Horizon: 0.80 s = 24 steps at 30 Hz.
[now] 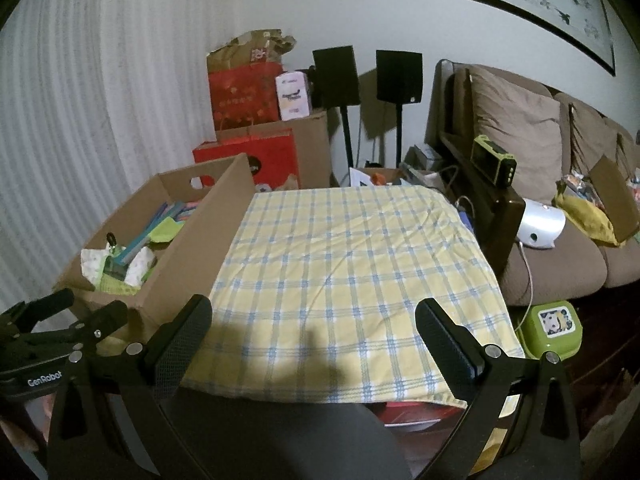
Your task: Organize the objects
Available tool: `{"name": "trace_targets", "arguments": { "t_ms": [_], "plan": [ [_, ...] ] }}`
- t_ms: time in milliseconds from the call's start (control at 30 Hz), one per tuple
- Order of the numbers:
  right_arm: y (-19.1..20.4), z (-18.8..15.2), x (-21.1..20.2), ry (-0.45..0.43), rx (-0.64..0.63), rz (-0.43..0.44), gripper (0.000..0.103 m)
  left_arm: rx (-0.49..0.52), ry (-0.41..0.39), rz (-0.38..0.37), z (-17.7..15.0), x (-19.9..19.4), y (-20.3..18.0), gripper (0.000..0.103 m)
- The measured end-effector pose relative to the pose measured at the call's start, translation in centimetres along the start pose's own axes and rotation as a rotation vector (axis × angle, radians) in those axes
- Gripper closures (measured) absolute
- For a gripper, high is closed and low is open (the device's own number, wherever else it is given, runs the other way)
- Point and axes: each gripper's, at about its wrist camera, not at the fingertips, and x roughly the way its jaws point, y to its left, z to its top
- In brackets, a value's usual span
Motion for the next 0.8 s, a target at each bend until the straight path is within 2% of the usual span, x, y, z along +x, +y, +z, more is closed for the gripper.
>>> {"name": "trace_targets", "arguments": {
  "t_ms": [800],
  "plan": [
    [0.04, -0.45, 0.15, 0.014, -0.020, -0.011, 0.000, -0.001, -0.003, -0.002, 0.05, -0.33, -0.04, 0.000]
  ]
}}
